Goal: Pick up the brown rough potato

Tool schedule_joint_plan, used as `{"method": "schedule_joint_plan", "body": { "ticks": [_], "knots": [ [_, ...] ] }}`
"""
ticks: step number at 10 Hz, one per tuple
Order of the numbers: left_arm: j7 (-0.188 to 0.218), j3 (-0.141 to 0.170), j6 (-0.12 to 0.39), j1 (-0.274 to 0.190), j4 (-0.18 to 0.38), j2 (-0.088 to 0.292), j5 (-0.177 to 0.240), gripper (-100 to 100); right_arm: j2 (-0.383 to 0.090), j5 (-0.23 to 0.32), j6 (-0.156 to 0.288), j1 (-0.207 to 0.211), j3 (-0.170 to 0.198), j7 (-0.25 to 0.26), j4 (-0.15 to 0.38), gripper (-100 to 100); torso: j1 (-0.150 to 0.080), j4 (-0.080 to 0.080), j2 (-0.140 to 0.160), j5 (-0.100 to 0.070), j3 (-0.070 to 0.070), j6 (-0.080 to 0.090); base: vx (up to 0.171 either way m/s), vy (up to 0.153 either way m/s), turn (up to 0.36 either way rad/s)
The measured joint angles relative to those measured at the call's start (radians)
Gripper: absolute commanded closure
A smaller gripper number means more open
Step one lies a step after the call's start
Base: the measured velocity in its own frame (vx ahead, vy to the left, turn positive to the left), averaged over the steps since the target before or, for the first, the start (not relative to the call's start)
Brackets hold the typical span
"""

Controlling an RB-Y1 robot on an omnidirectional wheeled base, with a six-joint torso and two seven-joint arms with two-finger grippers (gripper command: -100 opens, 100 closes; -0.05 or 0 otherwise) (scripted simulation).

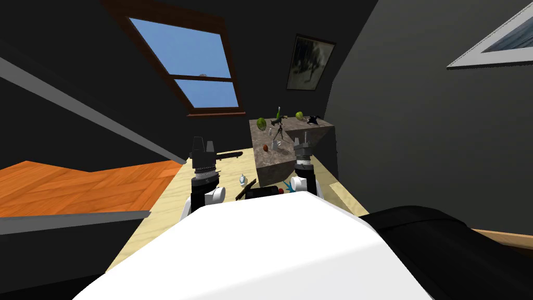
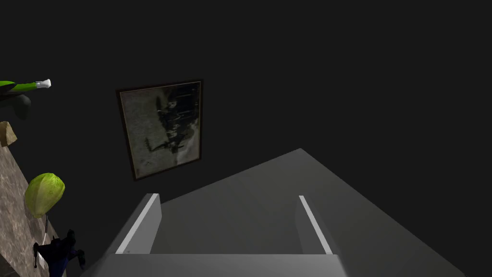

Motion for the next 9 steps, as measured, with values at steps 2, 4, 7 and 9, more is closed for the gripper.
{"method": "schedule_joint_plan", "body": {
  "ticks": [2,4,7,9],
  "knots": [
    [0.000,0.000,0.000,0.000,0.000,0.000,0.000,0,-0.038,-0.006,0.003,0.002,-0.009,0.003,0.007,-100,0.001,0.000,0.002,0.000,0.001,0.000,-0.036,0.024,0.048],
    [0.000,0.000,0.000,0.000,0.000,0.000,0.000,0,-0.092,-0.017,0.010,0.011,-0.024,0.008,0.016,-100,0.003,0.001,0.003,0.001,0.002,0.000,-0.060,0.063,0.075],
    [0.000,0.000,0.000,0.000,0.000,0.000,0.000,0,-0.185,-0.037,0.023,0.031,-0.049,0.023,0.055,-100,0.005,0.001,0.005,0.001,0.003,0.000,-0.069,0.085,0.087],
    [0.000,0.000,0.000,0.000,0.000,0.000,0.000,0,-0.248,-0.053,0.029,0.057,-0.065,0.038,0.096,-100,0.008,0.001,0.005,0.002,0.003,0.000,-0.076,0.138,0.095]
  ]
}}
